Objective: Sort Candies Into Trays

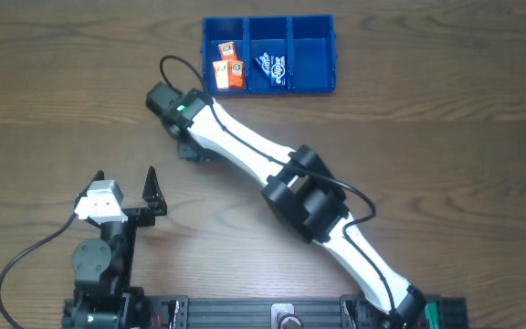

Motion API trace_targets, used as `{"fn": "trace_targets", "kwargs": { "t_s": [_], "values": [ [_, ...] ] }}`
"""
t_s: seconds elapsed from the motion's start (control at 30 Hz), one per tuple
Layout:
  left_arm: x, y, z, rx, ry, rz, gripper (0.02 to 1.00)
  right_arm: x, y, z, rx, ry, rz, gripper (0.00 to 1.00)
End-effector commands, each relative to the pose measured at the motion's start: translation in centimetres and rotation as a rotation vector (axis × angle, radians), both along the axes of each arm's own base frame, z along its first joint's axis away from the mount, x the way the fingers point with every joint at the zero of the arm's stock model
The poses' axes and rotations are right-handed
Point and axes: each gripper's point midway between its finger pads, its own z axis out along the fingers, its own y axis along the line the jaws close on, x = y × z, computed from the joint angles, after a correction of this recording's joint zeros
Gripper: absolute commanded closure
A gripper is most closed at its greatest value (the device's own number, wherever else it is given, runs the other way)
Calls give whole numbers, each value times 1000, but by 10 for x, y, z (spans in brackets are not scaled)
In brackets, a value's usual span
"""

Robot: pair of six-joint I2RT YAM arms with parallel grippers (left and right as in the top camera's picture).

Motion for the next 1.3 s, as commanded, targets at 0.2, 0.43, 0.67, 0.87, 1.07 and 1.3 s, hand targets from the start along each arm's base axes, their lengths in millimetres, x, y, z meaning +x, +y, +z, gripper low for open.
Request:
{"fn": "trace_targets", "kwargs": {
  "t_s": [0.2, 0.43, 0.67, 0.87, 1.07, 1.3],
  "values": [
    [-1, 2, -19, 19, 53, 7, 20, 127, -161, 221, -75, -557, -105, 886],
    [-1, 2, -19, 19, 53, 7, 20, 189, -232, 170, -34, -488, -174, 886],
    [-1, 2, -19, 19, 53, 7, 20, 206, -235, 105, -70, -412, -179, 875],
    [-1, 2, -19, 19, 53, 7, 20, 205, -235, 100, -74, -403, -179, 671],
    [-1, 2, -19, 20, 53, 7, 20, 201, -231, 115, -43, -409, -149, 485],
    [-1, 2, -19, 19, 53, 7, 20, 103, -205, 130, 53, -304, -81, 345]
  ]
}}
